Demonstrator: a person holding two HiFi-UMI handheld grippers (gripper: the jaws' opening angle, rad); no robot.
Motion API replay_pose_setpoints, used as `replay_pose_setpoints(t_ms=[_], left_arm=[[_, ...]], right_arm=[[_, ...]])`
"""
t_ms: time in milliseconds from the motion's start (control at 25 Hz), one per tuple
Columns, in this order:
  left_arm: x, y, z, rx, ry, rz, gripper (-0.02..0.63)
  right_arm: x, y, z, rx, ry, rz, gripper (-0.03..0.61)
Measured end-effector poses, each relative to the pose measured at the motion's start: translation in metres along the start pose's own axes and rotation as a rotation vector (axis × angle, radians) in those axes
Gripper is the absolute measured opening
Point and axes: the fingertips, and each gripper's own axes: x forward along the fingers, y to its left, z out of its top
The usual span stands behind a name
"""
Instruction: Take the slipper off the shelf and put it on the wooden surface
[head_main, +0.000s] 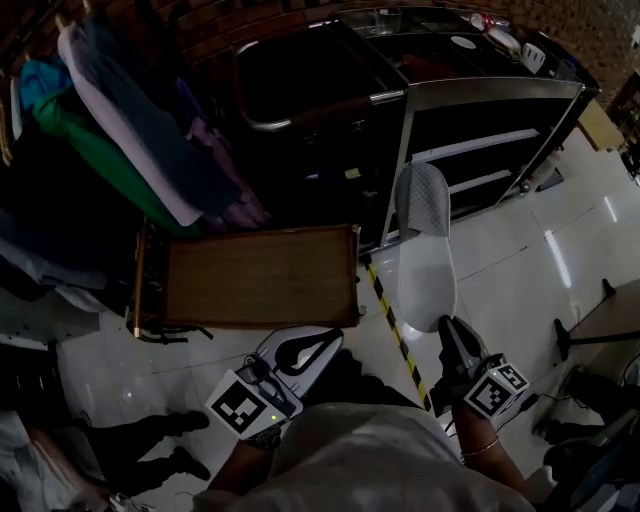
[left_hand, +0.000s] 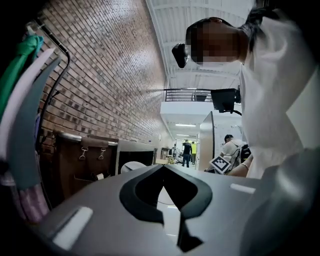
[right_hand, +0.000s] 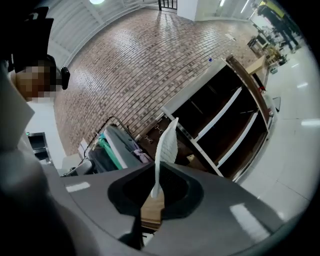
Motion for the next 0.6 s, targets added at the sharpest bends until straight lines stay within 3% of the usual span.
replay_pose_setpoints(t_ms=[280, 600], left_arm=[[-0.025, -0.059, -0.019, -0.008, 0.026, 0.075, -0.002], [-0.083, -0.064, -0.018, 0.014, 0.018, 0.143, -0.002]], right_arm=[[-0.020, 0.009, -0.038, -0.010, 0.123, 0.110, 0.029], [-0.007, 0.048, -0.094, -0.036, 0.187, 0.179, 0.030]])
